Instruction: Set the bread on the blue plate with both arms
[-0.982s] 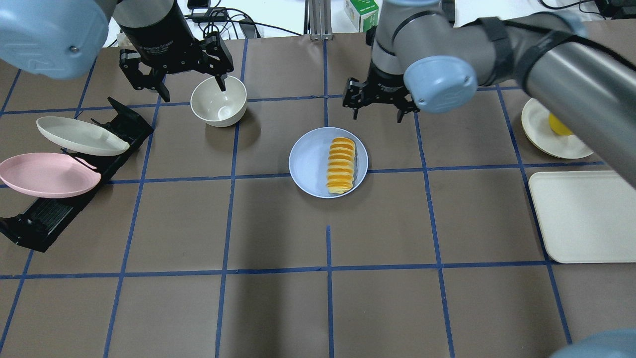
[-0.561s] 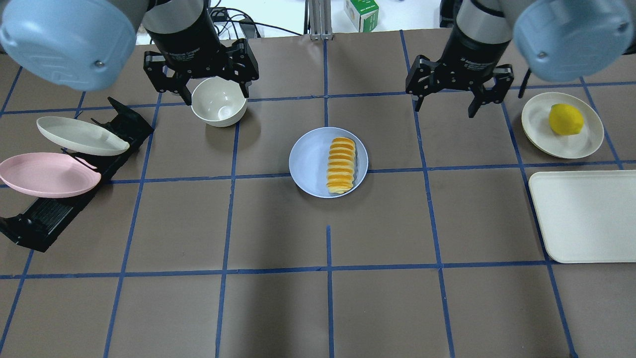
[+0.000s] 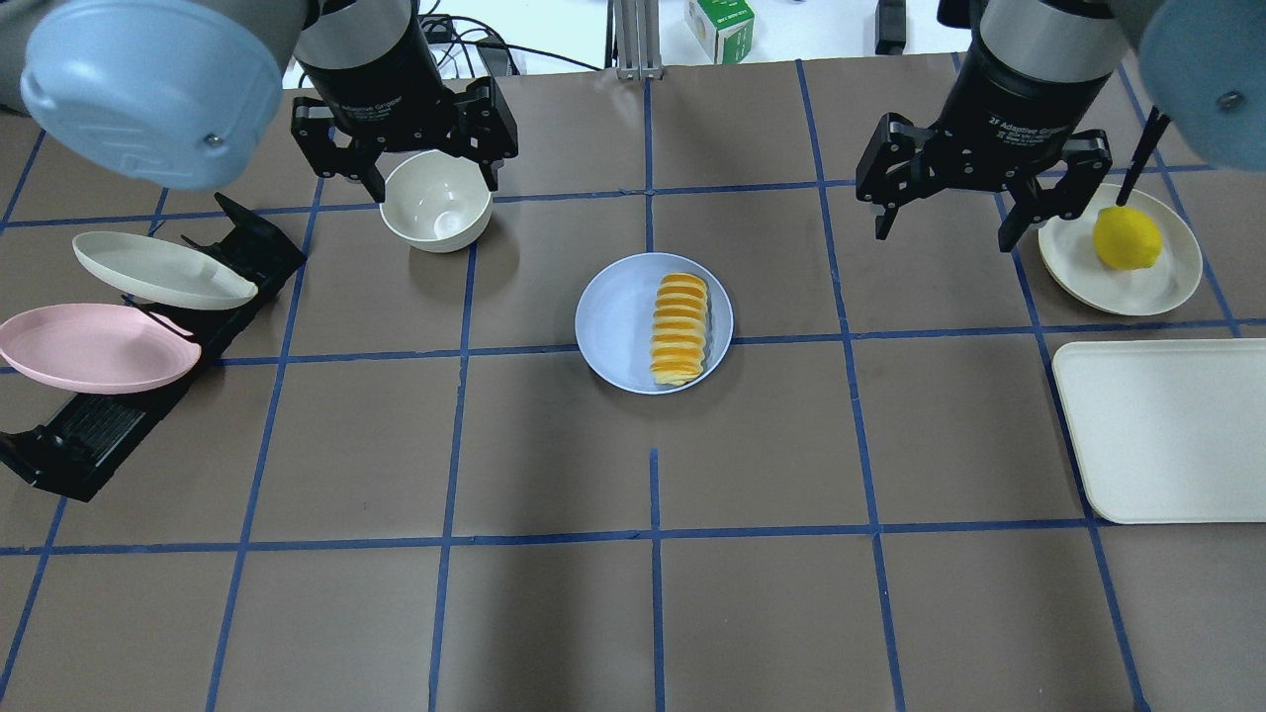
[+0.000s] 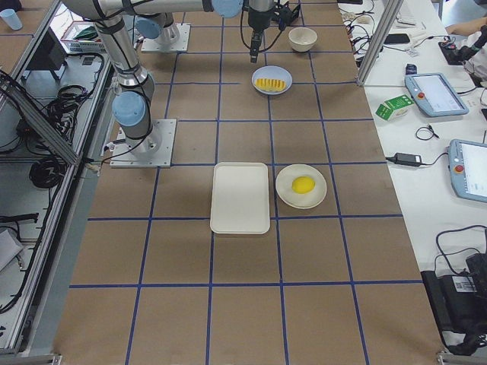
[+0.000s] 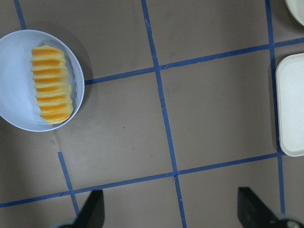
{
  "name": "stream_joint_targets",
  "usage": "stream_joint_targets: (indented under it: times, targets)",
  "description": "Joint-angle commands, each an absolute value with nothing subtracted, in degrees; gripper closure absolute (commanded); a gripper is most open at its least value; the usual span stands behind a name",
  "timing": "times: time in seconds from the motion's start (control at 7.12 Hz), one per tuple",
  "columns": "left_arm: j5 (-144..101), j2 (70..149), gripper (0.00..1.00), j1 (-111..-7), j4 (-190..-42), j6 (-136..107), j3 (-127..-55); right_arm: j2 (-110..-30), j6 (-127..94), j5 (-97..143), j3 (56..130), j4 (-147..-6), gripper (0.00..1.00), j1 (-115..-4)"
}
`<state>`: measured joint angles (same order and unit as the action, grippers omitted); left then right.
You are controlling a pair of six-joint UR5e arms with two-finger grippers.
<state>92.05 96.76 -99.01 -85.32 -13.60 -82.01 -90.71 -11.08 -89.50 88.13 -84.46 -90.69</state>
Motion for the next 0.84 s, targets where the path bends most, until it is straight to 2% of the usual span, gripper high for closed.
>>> stream_joint_targets:
  times: [0.0, 0.28, 0.7]
  targets:
    - [90.71, 97.56, 0.0, -96.35, -84.46, -13.45, -79.73, -90.88, -11.08, -89.03, 88.24, -84.64, 0.0, -91.14]
    - [88.24, 97.65, 0.0, -93.0, -84.99, -11.62, -78.75, -90.79, -10.64, -89.82, 88.42, -84.64, 0.0, -91.14]
    - [88.51, 95.11, 0.0, -92.55, -85.87, -9.32, -82.43, -90.79, -10.9, -89.47, 88.42, -84.73, 0.0, -91.05]
